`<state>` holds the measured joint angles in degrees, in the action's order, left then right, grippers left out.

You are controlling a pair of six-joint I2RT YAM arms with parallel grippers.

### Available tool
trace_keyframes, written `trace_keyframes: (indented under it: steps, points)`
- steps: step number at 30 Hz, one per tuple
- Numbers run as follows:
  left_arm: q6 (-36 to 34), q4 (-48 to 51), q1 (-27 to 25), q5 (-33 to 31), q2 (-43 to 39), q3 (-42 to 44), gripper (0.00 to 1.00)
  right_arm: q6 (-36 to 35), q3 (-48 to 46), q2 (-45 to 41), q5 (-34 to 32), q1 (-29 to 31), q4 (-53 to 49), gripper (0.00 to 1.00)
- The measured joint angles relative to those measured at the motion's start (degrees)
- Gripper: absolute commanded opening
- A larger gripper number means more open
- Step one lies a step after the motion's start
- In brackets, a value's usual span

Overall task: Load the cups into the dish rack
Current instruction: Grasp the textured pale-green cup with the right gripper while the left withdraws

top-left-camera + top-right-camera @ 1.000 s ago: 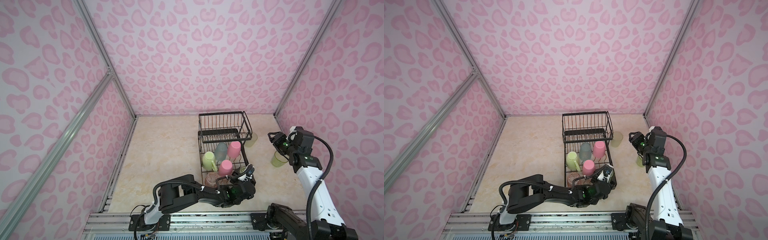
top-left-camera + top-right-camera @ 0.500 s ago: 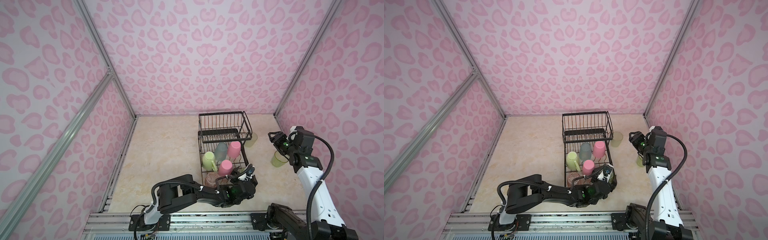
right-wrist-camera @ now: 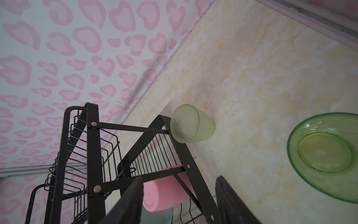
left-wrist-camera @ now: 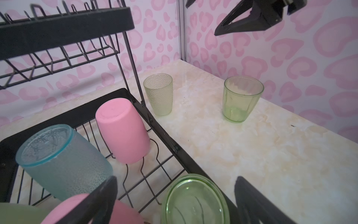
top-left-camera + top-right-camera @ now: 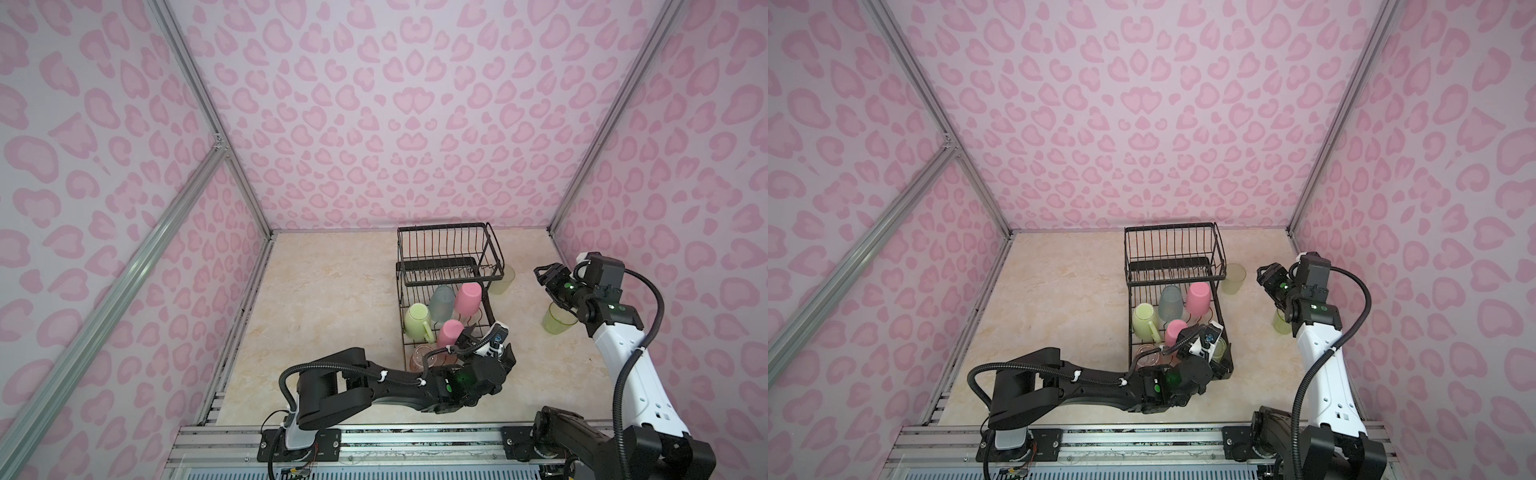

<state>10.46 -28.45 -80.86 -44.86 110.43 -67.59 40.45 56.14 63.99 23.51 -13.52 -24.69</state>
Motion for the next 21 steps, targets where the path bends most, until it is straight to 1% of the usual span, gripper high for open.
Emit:
trace_keyframes:
  steps: [5,12,14,17,21]
  points:
    - [-0.6,0.0,0.0,-0.4,-3.5,1.1,0.96,-0.4,1.5,2.1,-1.5,1.8,-1.5,0.58]
    - [-2.9,0.1,0.0,0.6,-9.3,2.7,0.96,-0.6,3.6,6.1,-4.5,6.2,-2.4,0.57]
    - [-3.1,0.5,0.2,2.0,-11.4,3.3,0.96,-0.6,4.3,7.5,-5.2,6.7,-2.7,0.54]
    - [-3.5,2.8,1.3,5.4,-14.5,4.0,0.96,-0.6,5.5,10.1,-7.1,7.3,-3.7,0.53]
    - [-3.3,7.7,4.4,11.5,-18.4,4.2,0.96,-0.6,7.1,13.3,-8.5,8.9,-4.4,0.52]
